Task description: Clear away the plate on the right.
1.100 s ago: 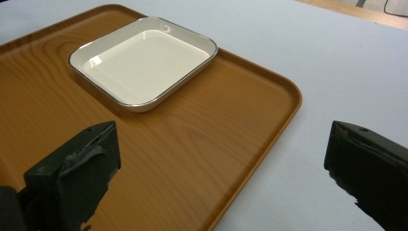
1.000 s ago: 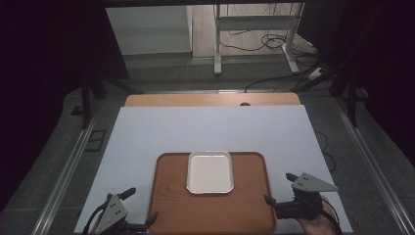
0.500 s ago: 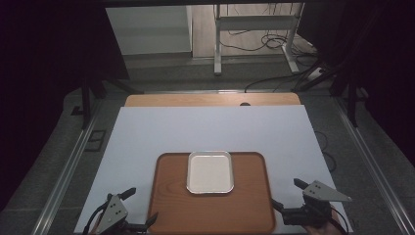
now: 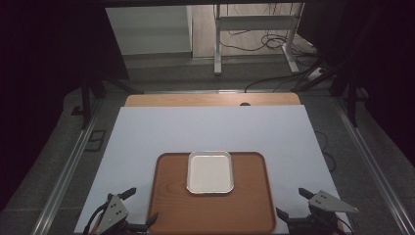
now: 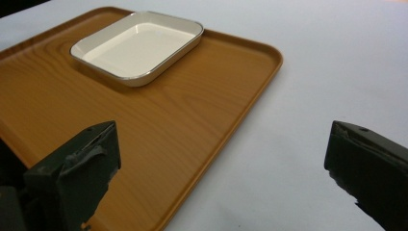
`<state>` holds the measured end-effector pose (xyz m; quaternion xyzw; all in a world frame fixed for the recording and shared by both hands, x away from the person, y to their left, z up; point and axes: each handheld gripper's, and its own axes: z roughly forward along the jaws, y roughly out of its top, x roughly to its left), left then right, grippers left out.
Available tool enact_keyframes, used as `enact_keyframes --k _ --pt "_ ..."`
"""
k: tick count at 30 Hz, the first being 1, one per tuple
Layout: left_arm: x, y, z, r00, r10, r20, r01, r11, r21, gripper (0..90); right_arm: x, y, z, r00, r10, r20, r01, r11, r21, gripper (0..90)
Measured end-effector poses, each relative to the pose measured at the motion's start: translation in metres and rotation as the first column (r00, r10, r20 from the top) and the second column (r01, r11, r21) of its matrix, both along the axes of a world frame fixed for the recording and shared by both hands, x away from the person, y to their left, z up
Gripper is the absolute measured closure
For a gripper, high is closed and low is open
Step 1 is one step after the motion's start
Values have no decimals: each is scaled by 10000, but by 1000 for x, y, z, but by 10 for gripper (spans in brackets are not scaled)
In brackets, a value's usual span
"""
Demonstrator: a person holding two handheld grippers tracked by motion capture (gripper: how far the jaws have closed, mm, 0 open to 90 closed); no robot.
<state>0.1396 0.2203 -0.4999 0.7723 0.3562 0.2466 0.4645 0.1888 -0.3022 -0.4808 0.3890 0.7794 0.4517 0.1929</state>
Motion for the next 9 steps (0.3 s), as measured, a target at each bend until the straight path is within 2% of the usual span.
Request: enact_keyframes --k 6,9 --pt "0 0 0 10000 -23 13 23 10000 16 10 1 -2 0 9998 -90 -166 93 9998 182 0" --pt "1 -1 0 10000 -39 9 39 10000 50 10 1 -1 -1 9999 -2 -157 3 10000 19 0"
